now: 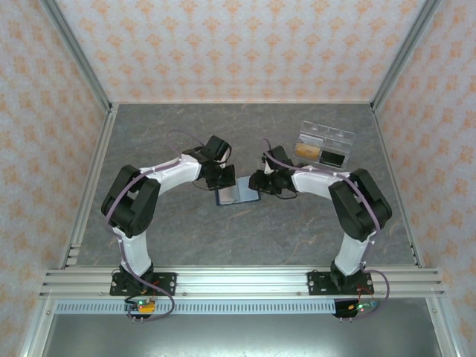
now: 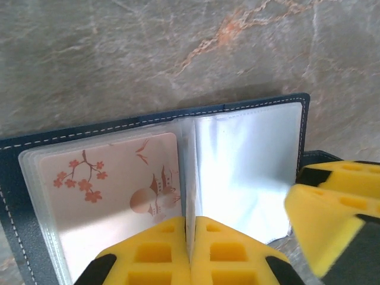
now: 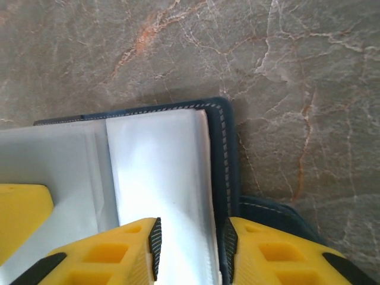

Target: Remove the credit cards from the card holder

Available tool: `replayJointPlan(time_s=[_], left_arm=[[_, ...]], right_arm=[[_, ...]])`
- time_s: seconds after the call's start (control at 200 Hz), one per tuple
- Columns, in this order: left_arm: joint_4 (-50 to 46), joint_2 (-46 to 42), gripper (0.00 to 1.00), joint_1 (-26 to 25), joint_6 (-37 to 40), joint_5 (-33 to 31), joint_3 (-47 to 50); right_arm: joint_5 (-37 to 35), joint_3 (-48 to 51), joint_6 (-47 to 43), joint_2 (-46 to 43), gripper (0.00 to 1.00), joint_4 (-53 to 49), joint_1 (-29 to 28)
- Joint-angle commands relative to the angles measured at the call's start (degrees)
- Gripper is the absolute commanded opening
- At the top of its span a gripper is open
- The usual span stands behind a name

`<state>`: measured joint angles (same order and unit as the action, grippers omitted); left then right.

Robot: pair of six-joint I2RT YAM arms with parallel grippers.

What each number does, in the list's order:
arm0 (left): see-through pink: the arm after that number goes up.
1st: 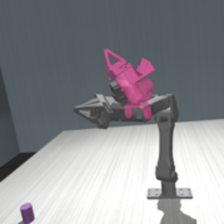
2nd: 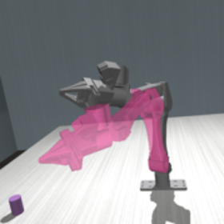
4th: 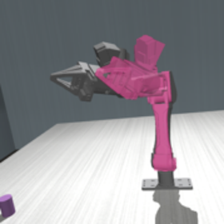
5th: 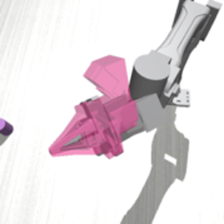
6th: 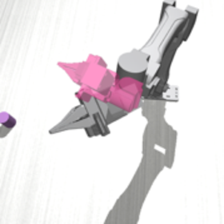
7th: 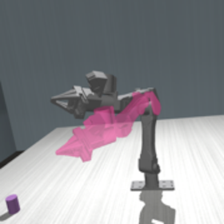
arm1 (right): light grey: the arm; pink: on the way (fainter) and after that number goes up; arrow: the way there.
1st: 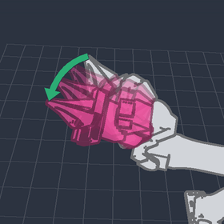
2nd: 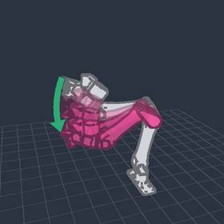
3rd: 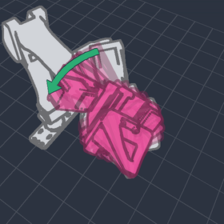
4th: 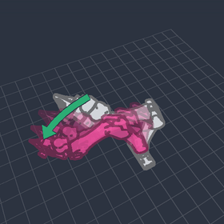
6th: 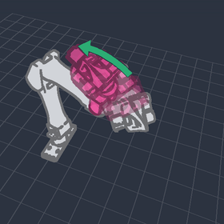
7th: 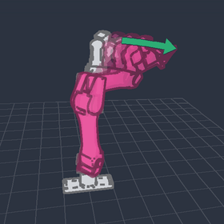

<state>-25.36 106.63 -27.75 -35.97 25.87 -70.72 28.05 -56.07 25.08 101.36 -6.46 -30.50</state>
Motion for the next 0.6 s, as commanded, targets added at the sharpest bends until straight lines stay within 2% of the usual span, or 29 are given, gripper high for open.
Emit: replayJointPlan(time_s=[0.0, 0.12, 0.22, 0.42, 0.596], left_arm=[[-3.72, -1.26, 0.04, 0.16, 1.98, -0.74, -1.79], [2.33, -0.74, 0.24, -0.32, -1.45, 5.22, -1.41], [6.37, -0.13, 0.35, -0.97, -3.9, 8.67, -1.77], [8.2, 1.11, 0.42, -2.19, -5.68, 10.0, -2.67], [8.75, 1.8, 0.45, -2.22, -6.7, 9.11, -2.34]], right_arm=[[-0.05, 2.59, 0.59, -4.49, 0.36, 5.12, 0.09], [-2.26, 4.77, 0.62, -7.94, 0.37, 6.76, 0.09], [-4.88, 6.2, 0.8, -10.0, 0.36, 7.52, 0.08], [-9.95, 8.32, 1.39, -13.23, 0.36, 8.16, 0.1], [-11.16, 9.16, 1.42, -14.3, 0.35, 8.65, 0.38]])
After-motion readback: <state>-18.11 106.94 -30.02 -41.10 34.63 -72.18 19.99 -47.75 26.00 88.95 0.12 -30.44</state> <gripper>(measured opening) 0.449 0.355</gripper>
